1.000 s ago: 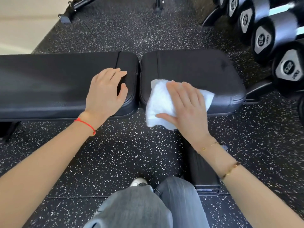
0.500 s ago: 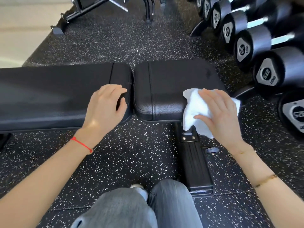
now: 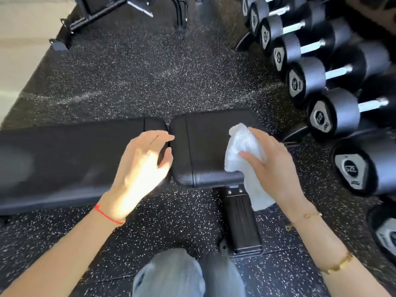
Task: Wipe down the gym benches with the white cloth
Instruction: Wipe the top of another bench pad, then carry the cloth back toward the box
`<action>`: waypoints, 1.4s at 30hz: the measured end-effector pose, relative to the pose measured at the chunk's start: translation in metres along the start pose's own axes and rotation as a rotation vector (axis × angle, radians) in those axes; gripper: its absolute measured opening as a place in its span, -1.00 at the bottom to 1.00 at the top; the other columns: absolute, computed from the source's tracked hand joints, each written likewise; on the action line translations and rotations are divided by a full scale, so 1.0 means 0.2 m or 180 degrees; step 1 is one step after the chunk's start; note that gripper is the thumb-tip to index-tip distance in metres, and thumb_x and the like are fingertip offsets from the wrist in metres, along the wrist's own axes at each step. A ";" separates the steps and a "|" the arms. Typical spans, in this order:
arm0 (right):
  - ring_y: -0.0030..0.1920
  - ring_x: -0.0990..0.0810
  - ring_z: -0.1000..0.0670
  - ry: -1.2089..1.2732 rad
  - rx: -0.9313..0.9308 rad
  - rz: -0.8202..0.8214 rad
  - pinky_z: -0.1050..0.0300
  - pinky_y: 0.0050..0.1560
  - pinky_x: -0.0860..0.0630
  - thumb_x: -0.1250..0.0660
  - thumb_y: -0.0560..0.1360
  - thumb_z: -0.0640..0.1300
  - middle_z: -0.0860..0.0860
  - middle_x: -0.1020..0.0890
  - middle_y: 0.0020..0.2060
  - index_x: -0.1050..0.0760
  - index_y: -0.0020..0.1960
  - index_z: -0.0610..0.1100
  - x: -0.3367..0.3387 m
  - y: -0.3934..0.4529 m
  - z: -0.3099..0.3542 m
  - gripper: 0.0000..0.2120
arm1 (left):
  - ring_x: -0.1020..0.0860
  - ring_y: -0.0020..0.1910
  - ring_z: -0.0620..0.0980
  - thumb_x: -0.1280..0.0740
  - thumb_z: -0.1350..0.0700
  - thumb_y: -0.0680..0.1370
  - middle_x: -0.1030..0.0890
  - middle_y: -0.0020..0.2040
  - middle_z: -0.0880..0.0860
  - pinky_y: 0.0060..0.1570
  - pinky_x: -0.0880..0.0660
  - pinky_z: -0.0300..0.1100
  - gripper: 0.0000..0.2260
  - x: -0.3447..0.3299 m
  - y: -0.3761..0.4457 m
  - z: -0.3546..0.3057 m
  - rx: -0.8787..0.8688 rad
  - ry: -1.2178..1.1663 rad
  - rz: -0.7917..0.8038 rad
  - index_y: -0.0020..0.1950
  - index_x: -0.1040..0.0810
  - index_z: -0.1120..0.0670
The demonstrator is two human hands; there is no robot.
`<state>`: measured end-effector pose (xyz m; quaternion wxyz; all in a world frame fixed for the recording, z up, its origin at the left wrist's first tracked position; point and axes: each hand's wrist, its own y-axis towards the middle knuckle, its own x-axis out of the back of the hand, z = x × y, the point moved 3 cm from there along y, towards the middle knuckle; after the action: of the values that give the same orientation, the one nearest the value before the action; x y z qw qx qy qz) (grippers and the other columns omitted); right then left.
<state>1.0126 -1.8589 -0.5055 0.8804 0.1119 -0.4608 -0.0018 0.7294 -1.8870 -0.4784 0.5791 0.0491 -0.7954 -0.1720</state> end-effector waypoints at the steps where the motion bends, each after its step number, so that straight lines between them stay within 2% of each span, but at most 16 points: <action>1: 0.23 -0.48 -0.11 0.0083 -0.0077 0.0063 -0.02 0.20 -0.41 -0.32 0.57 0.08 0.05 -0.54 0.28 -0.33 0.47 0.08 0.08 0.02 0.03 -0.50 | -0.61 0.12 0.09 -0.33 0.19 0.53 -0.66 0.13 0.06 0.09 -0.54 0.00 -0.78 0.09 0.04 -0.03 -0.0011 -0.0020 0.0037 0.16 -0.62 0.14; 4: 0.25 -0.49 -0.05 0.0221 -0.0302 0.0197 0.00 0.17 -0.43 -0.30 0.57 0.11 0.08 -0.55 0.27 -0.31 0.47 0.16 0.35 0.08 0.17 -0.51 | -0.62 0.11 0.08 -0.28 0.14 0.55 -0.66 0.12 0.06 0.12 -0.55 -0.01 -0.75 0.38 0.17 -0.15 -0.0028 -0.0060 0.0175 0.17 -0.62 0.15; 9: 0.22 -0.53 -0.03 0.0244 -0.0511 0.0205 0.04 0.08 -0.46 -0.31 0.57 0.13 0.10 -0.58 0.26 -0.31 0.45 0.17 0.89 0.19 0.52 -0.53 | -0.58 0.18 0.04 -0.23 0.09 0.58 -0.63 0.18 0.03 0.21 -0.45 -0.07 -0.72 0.96 0.41 -0.34 0.0052 -0.0140 0.0331 0.23 -0.59 0.14; 12: 0.19 -0.54 -0.02 0.0222 -0.0593 0.0219 0.06 0.03 -0.45 -0.32 0.56 0.15 0.09 -0.59 0.24 -0.34 0.43 0.15 1.25 0.26 0.77 -0.53 | -0.58 0.18 0.06 -0.27 0.13 0.58 -0.63 0.18 0.04 0.22 -0.48 -0.02 -0.74 1.33 0.55 -0.45 0.0034 -0.0222 0.0347 0.24 -0.58 0.15; 15: 0.16 -0.55 -0.02 0.0233 -0.0666 0.0270 0.01 0.07 -0.50 -0.32 0.54 0.18 0.09 -0.60 0.22 -0.35 0.42 0.14 1.58 0.34 0.99 -0.52 | -0.56 0.20 0.04 -0.30 0.14 0.59 -0.62 0.20 0.03 0.24 -0.44 -0.06 -0.75 1.66 0.67 -0.53 0.0043 -0.0255 0.0327 0.25 -0.57 0.13; 22: 0.12 -0.56 -0.01 0.0297 -0.0870 -0.0007 0.04 0.00 -0.46 -0.34 0.50 0.20 0.09 -0.61 0.16 -0.42 0.37 0.09 2.08 0.40 1.35 -0.52 | -0.56 0.20 0.04 -0.28 0.12 0.59 -0.61 0.21 0.02 0.26 -0.47 0.00 -0.75 2.16 0.88 -0.64 -0.0079 -0.0383 0.0502 0.25 -0.56 0.11; 28: 0.14 -0.54 0.04 0.0308 -0.1065 -0.0305 0.20 -0.03 -0.34 -0.37 0.48 0.22 0.12 -0.60 0.19 -0.43 0.37 0.09 2.25 0.38 1.39 -0.50 | -0.51 0.25 -0.03 -0.23 0.05 0.62 -0.58 0.24 -0.04 0.29 -0.40 -0.10 -0.72 2.29 1.01 -0.75 -0.0188 -0.0502 0.0615 0.30 -0.53 0.04; 34: 0.13 -0.57 0.01 0.0311 -0.1290 -0.0436 0.14 0.00 -0.42 -0.40 0.47 0.22 0.10 -0.63 0.15 -0.46 0.34 0.07 2.34 0.41 1.25 -0.50 | -0.52 0.26 -0.04 -0.21 0.02 0.62 -0.58 0.25 -0.07 0.31 -0.43 -0.03 -0.71 2.22 1.16 -0.91 -0.0231 -0.0604 0.0690 0.30 -0.53 0.02; 38: 0.06 -0.61 -0.01 0.0306 -0.1248 -0.0453 0.05 0.01 -0.52 -0.42 0.46 0.19 0.08 -0.66 0.09 -0.48 0.31 0.04 2.39 0.53 1.06 -0.52 | -0.54 0.20 -0.06 -0.26 0.05 0.61 -0.61 0.20 -0.06 0.25 -0.46 -0.09 -0.74 2.10 1.30 -1.03 -0.0261 -0.0569 0.0581 0.27 -0.55 0.04; 39: 0.03 -0.61 0.00 0.0311 -0.1242 -0.0441 0.07 -0.03 -0.51 -0.43 0.46 0.17 0.10 -0.65 0.06 -0.49 0.30 0.04 2.40 0.58 1.00 -0.54 | -0.54 0.19 -0.06 -0.26 0.05 0.60 -0.61 0.19 -0.05 0.23 -0.46 -0.09 -0.75 2.06 1.35 -1.07 -0.0237 -0.0549 0.0565 0.26 -0.56 0.04; 42: -0.07 -0.55 0.07 0.0275 -0.1136 -0.0372 0.31 -0.18 -0.33 -0.45 0.45 0.15 0.19 -0.57 -0.07 -0.51 0.26 0.03 2.47 0.74 0.76 -0.57 | -0.56 0.16 -0.02 -0.29 0.06 0.58 -0.62 0.17 -0.04 0.19 -0.50 -0.05 -0.75 1.91 1.52 -1.20 -0.0131 -0.0489 0.0521 0.24 -0.57 0.04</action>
<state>1.1575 -1.7963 0.0081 0.9037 -0.0195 -0.4076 -0.1299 0.8670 -1.7611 0.0318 0.5295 -0.0412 -0.8350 -0.1437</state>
